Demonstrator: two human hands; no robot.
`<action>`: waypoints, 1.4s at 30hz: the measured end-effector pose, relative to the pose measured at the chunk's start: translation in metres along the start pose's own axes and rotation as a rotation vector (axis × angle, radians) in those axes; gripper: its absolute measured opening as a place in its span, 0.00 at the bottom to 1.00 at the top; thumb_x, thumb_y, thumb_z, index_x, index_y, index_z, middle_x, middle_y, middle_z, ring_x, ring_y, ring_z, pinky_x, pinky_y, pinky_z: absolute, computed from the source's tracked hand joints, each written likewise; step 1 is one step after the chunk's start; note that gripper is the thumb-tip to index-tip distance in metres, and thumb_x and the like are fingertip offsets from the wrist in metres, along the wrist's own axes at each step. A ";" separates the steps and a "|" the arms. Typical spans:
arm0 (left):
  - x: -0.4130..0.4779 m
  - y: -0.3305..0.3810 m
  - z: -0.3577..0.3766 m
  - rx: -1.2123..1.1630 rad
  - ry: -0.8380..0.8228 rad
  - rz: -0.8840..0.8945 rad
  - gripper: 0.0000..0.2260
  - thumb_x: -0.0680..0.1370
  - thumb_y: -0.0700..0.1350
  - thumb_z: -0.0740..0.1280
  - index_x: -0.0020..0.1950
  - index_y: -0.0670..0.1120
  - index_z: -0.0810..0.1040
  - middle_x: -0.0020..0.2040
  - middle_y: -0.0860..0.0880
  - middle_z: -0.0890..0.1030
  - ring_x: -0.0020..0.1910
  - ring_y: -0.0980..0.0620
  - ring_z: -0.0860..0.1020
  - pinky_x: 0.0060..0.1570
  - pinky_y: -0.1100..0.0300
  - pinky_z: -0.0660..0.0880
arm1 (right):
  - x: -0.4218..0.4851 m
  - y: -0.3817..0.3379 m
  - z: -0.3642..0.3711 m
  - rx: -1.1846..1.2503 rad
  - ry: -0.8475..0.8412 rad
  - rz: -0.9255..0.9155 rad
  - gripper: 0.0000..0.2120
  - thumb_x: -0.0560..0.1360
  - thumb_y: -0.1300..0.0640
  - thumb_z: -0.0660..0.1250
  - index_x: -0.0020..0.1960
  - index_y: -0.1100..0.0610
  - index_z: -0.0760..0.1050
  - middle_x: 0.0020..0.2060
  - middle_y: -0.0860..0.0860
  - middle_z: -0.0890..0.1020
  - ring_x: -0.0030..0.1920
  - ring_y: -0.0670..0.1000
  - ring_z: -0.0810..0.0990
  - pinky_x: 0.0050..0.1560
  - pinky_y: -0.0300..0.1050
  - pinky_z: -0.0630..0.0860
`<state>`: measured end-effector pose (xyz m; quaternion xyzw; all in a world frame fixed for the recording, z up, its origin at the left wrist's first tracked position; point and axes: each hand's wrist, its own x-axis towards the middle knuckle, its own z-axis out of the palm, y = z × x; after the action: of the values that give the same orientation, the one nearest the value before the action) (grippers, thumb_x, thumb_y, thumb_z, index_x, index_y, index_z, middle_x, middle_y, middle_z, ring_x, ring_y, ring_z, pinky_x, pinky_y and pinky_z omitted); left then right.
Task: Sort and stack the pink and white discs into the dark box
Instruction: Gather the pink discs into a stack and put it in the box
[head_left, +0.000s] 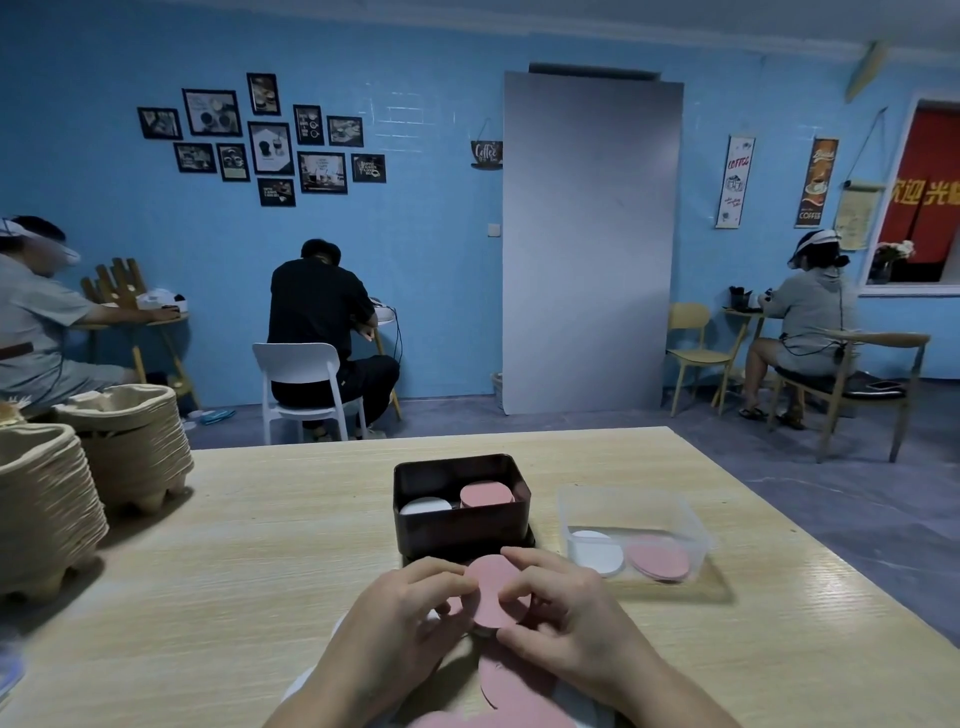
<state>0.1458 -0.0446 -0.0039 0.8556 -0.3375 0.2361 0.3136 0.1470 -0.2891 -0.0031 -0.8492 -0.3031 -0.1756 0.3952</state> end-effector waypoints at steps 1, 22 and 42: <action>0.000 0.000 0.000 0.001 -0.003 0.002 0.07 0.77 0.53 0.69 0.55 0.60 0.80 0.57 0.67 0.79 0.41 0.63 0.80 0.37 0.64 0.78 | 0.000 0.001 0.000 -0.015 0.003 -0.004 0.09 0.70 0.47 0.77 0.45 0.46 0.79 0.66 0.47 0.77 0.59 0.38 0.80 0.47 0.47 0.80; 0.003 -0.004 0.004 0.232 -0.139 -0.161 0.19 0.76 0.68 0.59 0.59 0.59 0.78 0.58 0.65 0.76 0.59 0.65 0.72 0.59 0.63 0.67 | -0.007 0.008 -0.009 -0.134 0.000 0.048 0.15 0.68 0.38 0.75 0.47 0.44 0.78 0.61 0.39 0.78 0.66 0.34 0.72 0.63 0.35 0.71; 0.006 -0.005 0.003 0.198 -0.188 -0.222 0.16 0.73 0.69 0.64 0.42 0.58 0.68 0.48 0.62 0.72 0.50 0.64 0.70 0.49 0.67 0.65 | -0.006 0.003 -0.009 -0.171 -0.040 0.066 0.11 0.67 0.45 0.73 0.41 0.49 0.74 0.56 0.40 0.78 0.66 0.38 0.72 0.62 0.37 0.70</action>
<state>0.1536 -0.0468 -0.0043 0.9326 -0.2440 0.1509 0.2190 0.1435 -0.2998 -0.0027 -0.8928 -0.2667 -0.1706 0.3206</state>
